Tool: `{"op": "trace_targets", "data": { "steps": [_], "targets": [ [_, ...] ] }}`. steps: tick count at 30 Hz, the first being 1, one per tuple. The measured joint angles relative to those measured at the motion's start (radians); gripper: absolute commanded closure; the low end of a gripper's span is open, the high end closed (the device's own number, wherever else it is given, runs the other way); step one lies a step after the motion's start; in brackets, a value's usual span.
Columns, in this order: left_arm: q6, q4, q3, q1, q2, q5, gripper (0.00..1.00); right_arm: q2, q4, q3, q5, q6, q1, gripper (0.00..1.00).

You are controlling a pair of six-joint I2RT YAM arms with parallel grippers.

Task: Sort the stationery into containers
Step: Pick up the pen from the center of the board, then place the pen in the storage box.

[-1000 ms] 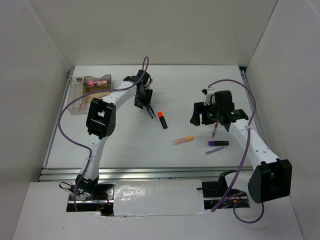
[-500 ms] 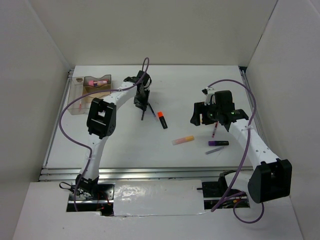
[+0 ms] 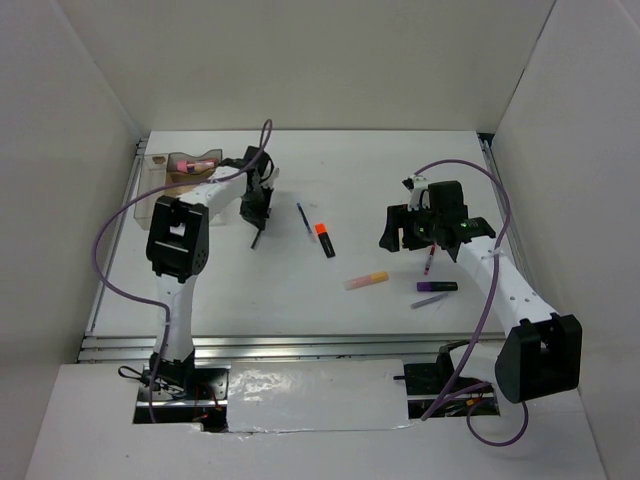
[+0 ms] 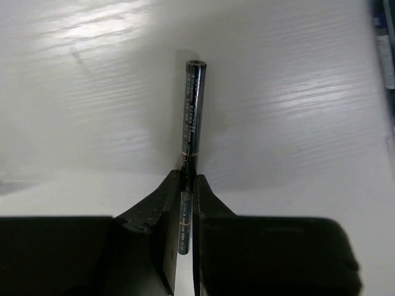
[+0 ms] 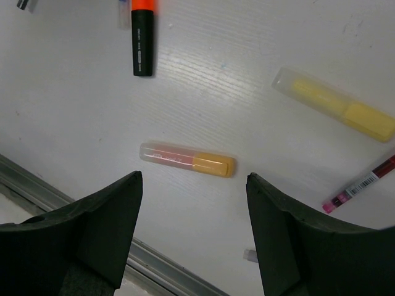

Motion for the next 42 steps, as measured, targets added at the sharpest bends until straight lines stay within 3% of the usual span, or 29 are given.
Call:
{"op": "trace_targets", "data": {
  "steps": [8, 13, 20, 21, 22, 23, 24, 29, 33, 42],
  "targets": [
    [0.038, -0.077, 0.177, 0.195, -0.093, 0.161, 1.0, 0.0, -0.001, 0.0, -0.002, 0.002, 0.0, 0.26],
    [0.054, -0.081, 0.317, 0.422, -0.167, 0.236, 1.0, 0.0, -0.001, 0.0, -0.004, 0.002, 0.0, 0.24],
    [0.144, -0.16, 0.564, 0.731, 0.001, 0.295, 0.99, 0.024, -0.003, 0.003, 0.001, 0.009, 0.0, 0.21],
    [0.159, -0.167, 0.574, 0.748, 0.022, 0.295, 0.99, 0.028, -0.003, 0.003, 0.002, 0.011, 0.0, 0.2],
    [0.178, -0.175, 0.571, 0.759, 0.036, 0.293, 0.99, 0.032, -0.004, 0.003, 0.005, 0.013, 0.0, 0.14],
    [0.201, -0.18, 0.553, 0.763, 0.041, 0.293, 0.99, 0.036, -0.005, 0.003, 0.008, 0.017, 0.0, 0.02],
    [0.209, -0.181, 0.528, 0.763, 0.041, 0.293, 0.99, 0.039, -0.007, 0.004, 0.012, 0.023, 0.0, 0.0],
    [0.256, -0.188, 0.452, 0.734, 0.041, 0.294, 0.99, 0.041, -0.005, 0.007, 0.049, 0.034, 0.0, 0.0],
    [0.257, -0.175, 0.451, 0.716, 0.041, 0.293, 0.92, 0.035, -0.003, 0.007, 0.092, 0.053, 0.0, 0.0],
    [0.257, -0.15, 0.451, 0.723, 0.083, 0.242, 0.86, -0.021, 0.009, 0.007, 0.298, 0.102, -0.002, 0.0]
  ]
}}
